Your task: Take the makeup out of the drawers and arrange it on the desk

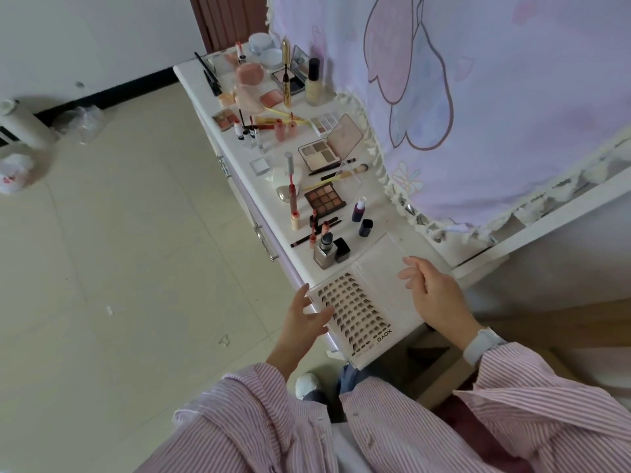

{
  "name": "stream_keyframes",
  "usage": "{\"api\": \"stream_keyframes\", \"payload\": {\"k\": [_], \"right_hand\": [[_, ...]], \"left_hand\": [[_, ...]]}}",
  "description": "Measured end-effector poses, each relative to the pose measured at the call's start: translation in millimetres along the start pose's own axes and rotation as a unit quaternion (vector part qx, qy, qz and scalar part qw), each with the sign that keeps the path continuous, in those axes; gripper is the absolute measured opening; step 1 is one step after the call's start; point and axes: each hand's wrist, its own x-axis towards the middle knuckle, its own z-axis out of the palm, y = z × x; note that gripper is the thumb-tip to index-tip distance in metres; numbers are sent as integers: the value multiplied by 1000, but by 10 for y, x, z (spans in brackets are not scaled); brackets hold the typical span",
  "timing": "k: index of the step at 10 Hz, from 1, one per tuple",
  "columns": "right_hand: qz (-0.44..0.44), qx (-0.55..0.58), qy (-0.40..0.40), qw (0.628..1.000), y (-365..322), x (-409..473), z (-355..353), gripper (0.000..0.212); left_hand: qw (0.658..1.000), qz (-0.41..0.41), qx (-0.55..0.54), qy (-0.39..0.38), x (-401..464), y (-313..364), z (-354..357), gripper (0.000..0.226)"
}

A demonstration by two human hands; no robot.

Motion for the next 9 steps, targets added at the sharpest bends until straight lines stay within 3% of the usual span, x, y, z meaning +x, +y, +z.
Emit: {"api": "stream_keyframes", "payload": {"k": [1, 3, 4, 7, 9], "right_hand": [[19, -27, 3, 999, 28, 92, -20, 34], [34, -33, 11, 999, 21, 175, -22, 33], [42, -46, 30, 998, 18, 184, -2, 34], [51, -60, 52, 996, 14, 173, 12, 34], [28, -62, 91, 993, 10, 209, -13, 33]], "left_hand": [[963, 57, 263, 23, 72, -29, 165, 91], [906, 60, 418, -14, 187, -170, 230, 114], [881, 72, 466, -26, 214, -185, 200, 119], [858, 119, 499, -36, 266, -200, 136, 115], [847, 139, 513, 9, 180, -71, 97, 92]]}}
